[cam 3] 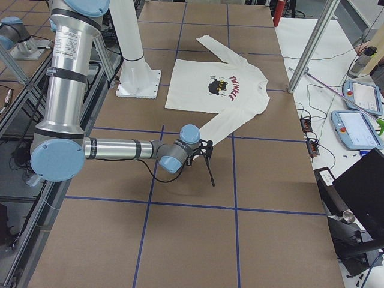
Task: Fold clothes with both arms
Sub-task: 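Move the right gripper to the cuff of the sleeve nearest it and grasp it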
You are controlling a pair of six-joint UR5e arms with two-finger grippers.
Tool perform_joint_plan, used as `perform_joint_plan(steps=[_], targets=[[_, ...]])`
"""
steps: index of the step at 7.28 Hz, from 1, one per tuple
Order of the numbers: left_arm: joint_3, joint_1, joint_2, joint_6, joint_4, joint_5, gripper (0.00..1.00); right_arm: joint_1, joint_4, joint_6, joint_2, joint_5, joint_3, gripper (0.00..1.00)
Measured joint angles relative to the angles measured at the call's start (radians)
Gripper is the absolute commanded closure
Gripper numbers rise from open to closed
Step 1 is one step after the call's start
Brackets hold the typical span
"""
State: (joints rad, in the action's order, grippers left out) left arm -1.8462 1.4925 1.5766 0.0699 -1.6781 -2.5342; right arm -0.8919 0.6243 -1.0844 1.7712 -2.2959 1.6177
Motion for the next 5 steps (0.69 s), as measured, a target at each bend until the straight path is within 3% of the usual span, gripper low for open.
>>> perform_joint_plan(steps=[3, 4, 5], targets=[[0.001, 0.000, -0.015, -0.001, -0.001, -0.001, 0.00, 0.000, -0.006, -0.005, 0.026, 0.000, 0.005, 0.47], [0.002, 0.000, -0.017, -0.001, -0.002, -0.001, 0.00, 0.000, -0.005, -0.004, 0.028, 0.001, 0.003, 0.52], [0.002, 0.000, -0.017, -0.001, -0.002, -0.001, 0.00, 0.002, -0.004, -0.004, 0.028, 0.003, 0.001, 0.66]])
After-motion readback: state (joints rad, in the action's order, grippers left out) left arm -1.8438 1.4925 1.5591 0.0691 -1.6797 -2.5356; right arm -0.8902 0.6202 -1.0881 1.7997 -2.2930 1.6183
